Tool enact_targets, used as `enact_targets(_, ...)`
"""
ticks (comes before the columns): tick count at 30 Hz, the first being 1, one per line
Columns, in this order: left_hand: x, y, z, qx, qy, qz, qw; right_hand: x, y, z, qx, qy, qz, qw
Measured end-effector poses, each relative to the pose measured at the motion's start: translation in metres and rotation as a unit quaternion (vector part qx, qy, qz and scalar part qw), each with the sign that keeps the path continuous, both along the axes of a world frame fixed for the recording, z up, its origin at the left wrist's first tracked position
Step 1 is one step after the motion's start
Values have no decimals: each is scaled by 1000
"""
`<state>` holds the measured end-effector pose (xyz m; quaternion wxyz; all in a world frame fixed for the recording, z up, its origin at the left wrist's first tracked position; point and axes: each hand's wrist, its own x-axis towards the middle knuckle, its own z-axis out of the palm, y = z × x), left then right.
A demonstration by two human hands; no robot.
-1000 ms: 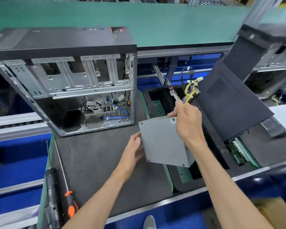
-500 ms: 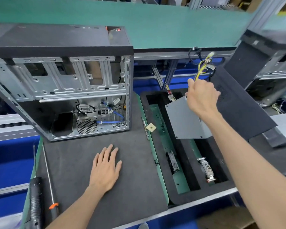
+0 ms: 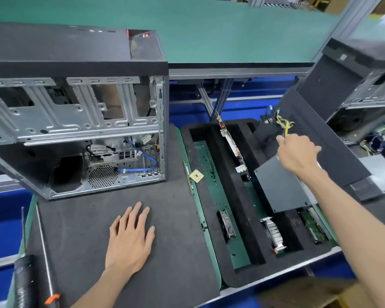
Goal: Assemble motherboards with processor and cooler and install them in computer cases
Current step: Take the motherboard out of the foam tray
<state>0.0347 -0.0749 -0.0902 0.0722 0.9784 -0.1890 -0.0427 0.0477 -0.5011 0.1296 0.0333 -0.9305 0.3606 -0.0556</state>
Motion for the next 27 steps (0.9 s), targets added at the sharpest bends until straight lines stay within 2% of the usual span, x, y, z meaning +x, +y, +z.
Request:
enact_targets(10, 0, 0, -2, -1, -19, -1, 1000, -31, -27, -56, 20, 61, -33, 997)
enact_targets(27, 1, -2, -2, -2, -20, 8, 1000, -33, -5, -78, 65, 71, -43, 994)
